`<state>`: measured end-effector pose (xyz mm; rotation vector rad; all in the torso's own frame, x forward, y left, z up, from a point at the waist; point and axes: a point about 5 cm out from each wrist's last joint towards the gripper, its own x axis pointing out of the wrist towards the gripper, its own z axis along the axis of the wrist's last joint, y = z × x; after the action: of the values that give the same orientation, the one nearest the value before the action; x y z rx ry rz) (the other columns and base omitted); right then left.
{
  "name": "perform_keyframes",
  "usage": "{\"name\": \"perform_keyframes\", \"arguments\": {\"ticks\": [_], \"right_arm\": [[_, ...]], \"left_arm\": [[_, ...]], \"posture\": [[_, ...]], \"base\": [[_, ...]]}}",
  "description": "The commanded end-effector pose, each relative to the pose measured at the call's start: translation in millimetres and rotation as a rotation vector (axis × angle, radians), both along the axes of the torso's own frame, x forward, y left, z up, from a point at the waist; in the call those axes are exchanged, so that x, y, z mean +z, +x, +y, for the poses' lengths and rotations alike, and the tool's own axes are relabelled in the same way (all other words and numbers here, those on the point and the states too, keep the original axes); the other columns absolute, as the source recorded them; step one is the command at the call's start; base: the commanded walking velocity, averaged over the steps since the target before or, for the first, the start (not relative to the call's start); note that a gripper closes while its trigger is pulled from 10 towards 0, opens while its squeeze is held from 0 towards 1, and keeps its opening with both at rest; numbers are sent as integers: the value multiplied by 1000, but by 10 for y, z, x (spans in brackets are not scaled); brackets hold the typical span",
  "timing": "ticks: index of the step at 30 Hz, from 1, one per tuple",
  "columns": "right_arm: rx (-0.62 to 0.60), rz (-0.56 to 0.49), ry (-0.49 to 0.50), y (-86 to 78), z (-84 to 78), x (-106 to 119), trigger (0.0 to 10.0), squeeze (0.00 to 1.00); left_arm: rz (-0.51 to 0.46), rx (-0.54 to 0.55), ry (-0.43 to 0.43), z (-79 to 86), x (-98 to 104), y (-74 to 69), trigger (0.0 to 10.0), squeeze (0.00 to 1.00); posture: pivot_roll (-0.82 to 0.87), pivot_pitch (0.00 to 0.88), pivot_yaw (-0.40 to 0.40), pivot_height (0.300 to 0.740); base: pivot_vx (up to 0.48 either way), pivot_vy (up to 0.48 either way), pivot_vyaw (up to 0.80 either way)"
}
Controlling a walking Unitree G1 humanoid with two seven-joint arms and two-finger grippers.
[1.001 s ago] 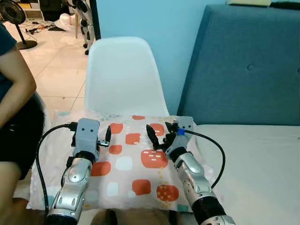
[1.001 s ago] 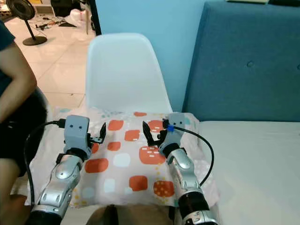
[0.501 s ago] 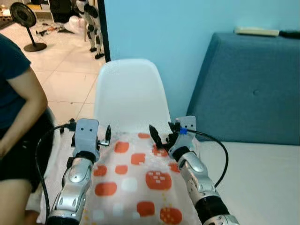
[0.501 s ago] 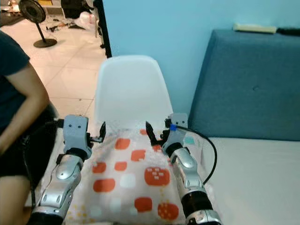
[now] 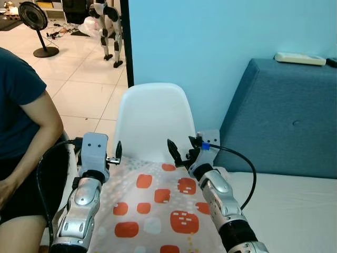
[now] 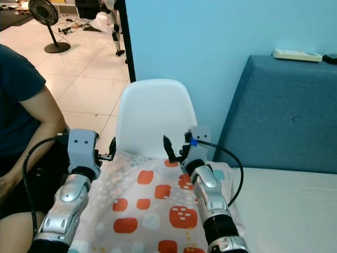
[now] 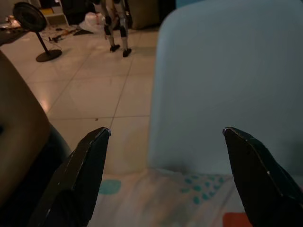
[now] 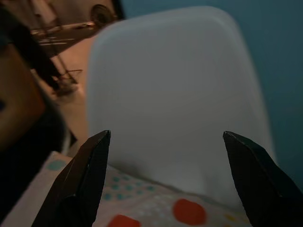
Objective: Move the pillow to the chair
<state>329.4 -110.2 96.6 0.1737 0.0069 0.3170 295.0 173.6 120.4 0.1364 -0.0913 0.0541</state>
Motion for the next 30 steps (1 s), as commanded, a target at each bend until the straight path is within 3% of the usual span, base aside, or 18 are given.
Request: {"name": "perform_keyframes", "arguments": {"ticks": [1, 8, 10, 17, 24, 30], "right_arm": [[-80, 110, -44, -41, -145, -210, 10000, 0], [-108, 207, -97, -105, -206, -418, 10000, 0], [-72, 238, -117, -156, -200, -503, 10000, 0], [-55, 375, -233, -236, -256, -726, 10000, 0], [-47, 395, -244, -256, -316, -769, 10000, 0], [-49, 393, -216, -245, -346, -746, 10000, 0]], "left_arm": [[36, -9, 19, 12, -47, 1, 10000, 0], [146, 33, -57, 68, -320, -46, 10000, 0], [217, 12, -99, 75, -451, -122, 10000, 0], [312, -1, -78, 74, -672, -239, 10000, 0], [331, -11, -45, 74, -735, -255, 10000, 0], [314, -40, 1, 47, -681, -226, 10000, 0]], "posture": [[79, 80, -39, 740], [77, 80, -40, 740], [76, 80, -44, 740], [76, 80, -50, 740], [76, 79, -50, 740], [74, 79, -44, 740]], "base": [[0, 0, 0], [0, 0, 0], [0, 0, 0], [0, 0, 0], [0, 0, 0], [0, 0, -777]]}}
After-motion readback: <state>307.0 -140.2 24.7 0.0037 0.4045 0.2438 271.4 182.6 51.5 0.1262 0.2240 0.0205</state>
